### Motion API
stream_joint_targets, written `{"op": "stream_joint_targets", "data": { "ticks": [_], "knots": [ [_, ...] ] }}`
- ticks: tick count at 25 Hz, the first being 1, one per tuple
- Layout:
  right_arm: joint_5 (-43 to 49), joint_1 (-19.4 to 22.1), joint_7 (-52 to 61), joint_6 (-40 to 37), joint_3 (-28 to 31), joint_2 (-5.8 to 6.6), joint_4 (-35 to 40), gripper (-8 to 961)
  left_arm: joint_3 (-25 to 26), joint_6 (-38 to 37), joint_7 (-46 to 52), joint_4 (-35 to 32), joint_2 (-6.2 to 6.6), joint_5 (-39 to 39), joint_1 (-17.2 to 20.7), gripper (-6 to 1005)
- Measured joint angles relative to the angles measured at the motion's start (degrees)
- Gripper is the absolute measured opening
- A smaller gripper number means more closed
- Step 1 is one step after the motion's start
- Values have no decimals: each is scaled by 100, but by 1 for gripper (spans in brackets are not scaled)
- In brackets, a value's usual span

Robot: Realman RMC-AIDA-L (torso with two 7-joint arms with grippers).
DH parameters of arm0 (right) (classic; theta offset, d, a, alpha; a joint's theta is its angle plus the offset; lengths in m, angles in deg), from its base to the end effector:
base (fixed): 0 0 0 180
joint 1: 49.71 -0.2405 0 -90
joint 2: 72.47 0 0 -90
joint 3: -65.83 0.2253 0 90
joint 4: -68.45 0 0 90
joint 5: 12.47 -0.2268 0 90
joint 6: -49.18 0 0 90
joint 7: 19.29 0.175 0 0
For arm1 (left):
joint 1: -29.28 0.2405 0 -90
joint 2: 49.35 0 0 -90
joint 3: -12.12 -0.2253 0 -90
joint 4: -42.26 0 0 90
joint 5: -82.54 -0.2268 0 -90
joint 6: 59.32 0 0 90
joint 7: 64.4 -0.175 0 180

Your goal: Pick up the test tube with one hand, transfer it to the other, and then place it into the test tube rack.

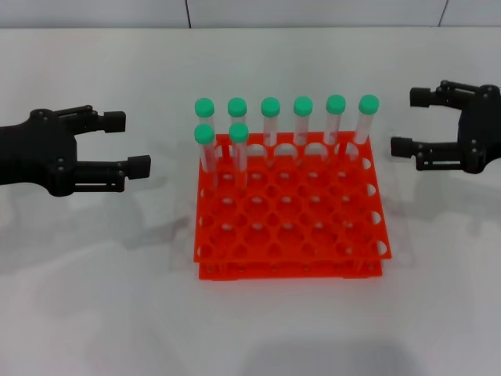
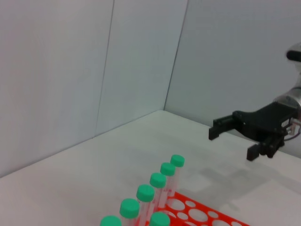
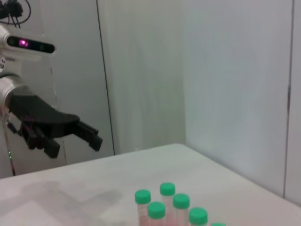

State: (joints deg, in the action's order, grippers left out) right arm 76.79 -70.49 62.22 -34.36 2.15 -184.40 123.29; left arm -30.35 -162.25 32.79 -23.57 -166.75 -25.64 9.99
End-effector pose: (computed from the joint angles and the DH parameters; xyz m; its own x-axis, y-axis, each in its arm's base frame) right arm 0.2021 0.3536 0.0429 0.8498 -0.1105 -0.5153 -0.2956 -0.9095 -0.2925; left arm -0.2214 0.3110 0.0798 0.8045 0.3343 0.4909 0.4617 -0.8719 -0.1630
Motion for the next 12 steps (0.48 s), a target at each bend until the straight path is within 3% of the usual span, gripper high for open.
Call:
{"op": "stream_joint_targets", "data": {
  "ticks": [12],
  "knots": [
    [117, -16, 32, -13, -18, -29, 1, 860, 20, -35, 2, 0, 2, 0, -33, 888]
  ]
}}
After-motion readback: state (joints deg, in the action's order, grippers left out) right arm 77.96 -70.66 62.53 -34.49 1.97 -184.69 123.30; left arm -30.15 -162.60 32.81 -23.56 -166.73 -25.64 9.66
